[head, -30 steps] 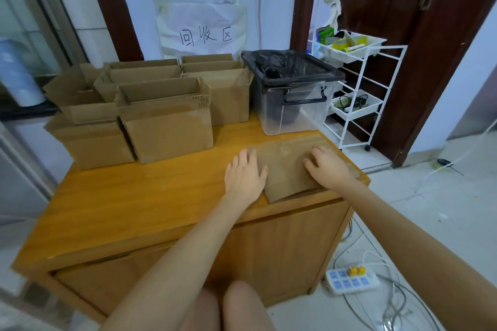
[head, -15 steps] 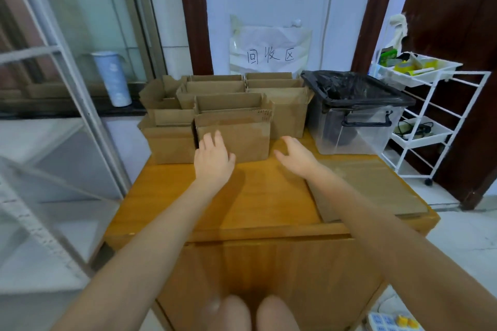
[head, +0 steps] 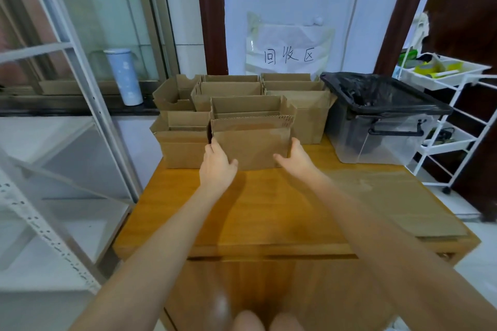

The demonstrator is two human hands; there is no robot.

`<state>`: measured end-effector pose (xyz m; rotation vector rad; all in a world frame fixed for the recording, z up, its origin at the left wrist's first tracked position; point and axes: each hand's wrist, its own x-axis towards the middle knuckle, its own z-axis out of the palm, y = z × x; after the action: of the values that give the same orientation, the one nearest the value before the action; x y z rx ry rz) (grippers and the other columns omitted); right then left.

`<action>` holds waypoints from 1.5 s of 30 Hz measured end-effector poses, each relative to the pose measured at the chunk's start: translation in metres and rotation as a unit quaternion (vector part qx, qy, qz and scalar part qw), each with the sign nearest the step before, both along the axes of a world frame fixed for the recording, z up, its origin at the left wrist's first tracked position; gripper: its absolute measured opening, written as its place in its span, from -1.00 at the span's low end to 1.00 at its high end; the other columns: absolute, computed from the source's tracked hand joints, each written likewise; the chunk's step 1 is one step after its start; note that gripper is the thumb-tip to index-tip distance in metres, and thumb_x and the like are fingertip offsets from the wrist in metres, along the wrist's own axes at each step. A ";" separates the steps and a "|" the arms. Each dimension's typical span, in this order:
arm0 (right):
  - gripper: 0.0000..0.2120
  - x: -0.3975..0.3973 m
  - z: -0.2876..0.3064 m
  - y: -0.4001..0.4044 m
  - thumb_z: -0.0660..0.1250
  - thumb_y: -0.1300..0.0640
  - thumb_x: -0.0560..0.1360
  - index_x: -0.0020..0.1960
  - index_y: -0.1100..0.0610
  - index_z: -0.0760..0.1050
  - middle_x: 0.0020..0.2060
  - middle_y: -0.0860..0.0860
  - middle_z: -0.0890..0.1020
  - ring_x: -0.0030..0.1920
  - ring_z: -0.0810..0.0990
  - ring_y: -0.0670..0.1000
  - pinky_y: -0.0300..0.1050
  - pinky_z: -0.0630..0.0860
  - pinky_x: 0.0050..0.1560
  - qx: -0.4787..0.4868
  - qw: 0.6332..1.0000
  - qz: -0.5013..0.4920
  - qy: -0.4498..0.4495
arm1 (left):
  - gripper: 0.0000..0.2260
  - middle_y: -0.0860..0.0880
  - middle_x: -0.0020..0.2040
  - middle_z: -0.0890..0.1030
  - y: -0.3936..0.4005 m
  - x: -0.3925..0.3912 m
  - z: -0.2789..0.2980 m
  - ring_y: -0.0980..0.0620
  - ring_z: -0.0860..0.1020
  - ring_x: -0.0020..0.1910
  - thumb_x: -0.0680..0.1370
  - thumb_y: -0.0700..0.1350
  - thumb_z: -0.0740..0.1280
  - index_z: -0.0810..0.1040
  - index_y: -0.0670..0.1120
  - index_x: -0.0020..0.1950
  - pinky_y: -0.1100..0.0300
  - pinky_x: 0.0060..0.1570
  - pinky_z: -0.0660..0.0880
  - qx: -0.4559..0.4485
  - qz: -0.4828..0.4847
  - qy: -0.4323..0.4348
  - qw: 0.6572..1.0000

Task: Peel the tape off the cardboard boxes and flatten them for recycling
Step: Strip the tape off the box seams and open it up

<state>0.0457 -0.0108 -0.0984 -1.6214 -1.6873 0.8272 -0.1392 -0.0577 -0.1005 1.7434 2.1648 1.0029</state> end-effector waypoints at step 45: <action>-0.41 0.043 -0.005 0.008 0.32 0.01 0.54 0.49 0.11 0.21 0.40 0.05 0.41 0.42 0.33 0.06 0.07 0.35 0.38 0.054 0.990 -0.011 0.131 | -0.39 -0.09 0.32 0.43 0.024 0.027 -0.003 -0.07 0.46 0.29 0.43 -0.18 0.49 0.28 -0.13 0.40 0.15 0.20 0.44 0.104 0.005 -0.189 0.977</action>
<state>0.0882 -0.0028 -0.1036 -1.3896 -1.4990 0.8799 -0.1118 -0.0341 -0.1033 1.4690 1.8872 1.4715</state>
